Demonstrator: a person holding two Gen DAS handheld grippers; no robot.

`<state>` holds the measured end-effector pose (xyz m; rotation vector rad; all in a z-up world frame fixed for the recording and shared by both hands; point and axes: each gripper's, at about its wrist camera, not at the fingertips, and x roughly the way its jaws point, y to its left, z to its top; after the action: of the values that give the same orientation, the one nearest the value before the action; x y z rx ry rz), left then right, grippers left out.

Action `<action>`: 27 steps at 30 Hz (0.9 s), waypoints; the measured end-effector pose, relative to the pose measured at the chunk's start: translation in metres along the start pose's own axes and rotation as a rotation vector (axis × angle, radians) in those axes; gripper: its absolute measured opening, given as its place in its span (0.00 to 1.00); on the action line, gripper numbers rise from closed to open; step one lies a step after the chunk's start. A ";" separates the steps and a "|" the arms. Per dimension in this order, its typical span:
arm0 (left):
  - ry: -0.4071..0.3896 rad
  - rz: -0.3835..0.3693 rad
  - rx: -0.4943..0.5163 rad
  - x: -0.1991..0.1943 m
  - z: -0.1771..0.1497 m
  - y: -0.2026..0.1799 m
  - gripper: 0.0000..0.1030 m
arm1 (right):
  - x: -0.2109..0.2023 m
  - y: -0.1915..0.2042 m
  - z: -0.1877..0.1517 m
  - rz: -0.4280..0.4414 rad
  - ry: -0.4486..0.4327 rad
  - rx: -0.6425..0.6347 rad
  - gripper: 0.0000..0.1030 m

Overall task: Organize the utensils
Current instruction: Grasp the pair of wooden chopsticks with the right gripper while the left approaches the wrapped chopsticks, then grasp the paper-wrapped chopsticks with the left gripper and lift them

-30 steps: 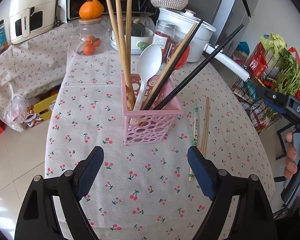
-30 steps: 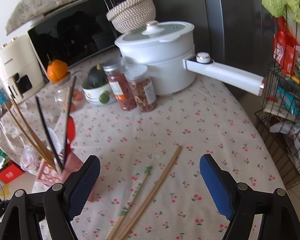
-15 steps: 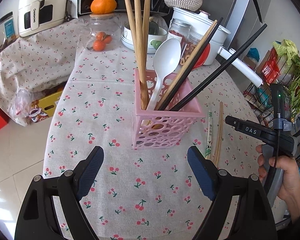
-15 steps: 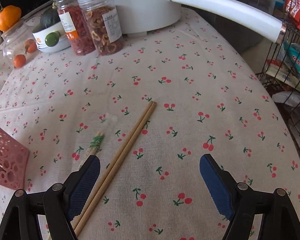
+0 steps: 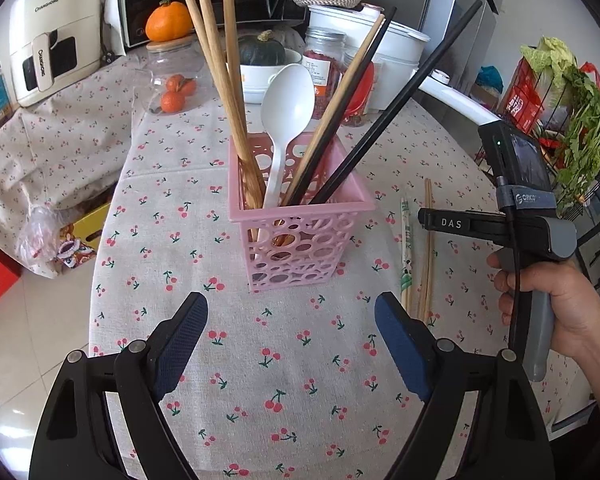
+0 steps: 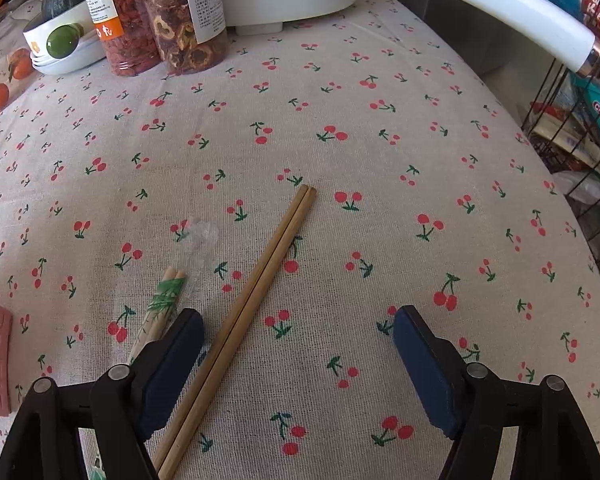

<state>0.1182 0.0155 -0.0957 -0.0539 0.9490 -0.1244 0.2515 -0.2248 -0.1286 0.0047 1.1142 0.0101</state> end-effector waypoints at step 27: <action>0.199 -0.050 0.136 0.063 0.015 -0.125 0.54 | -0.038 -0.111 -0.044 0.155 0.170 0.160 0.08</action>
<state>0.1557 -0.1171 -0.1251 0.0614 1.1358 -0.2431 0.1964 -0.3362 -0.1148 0.2367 1.2799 0.0612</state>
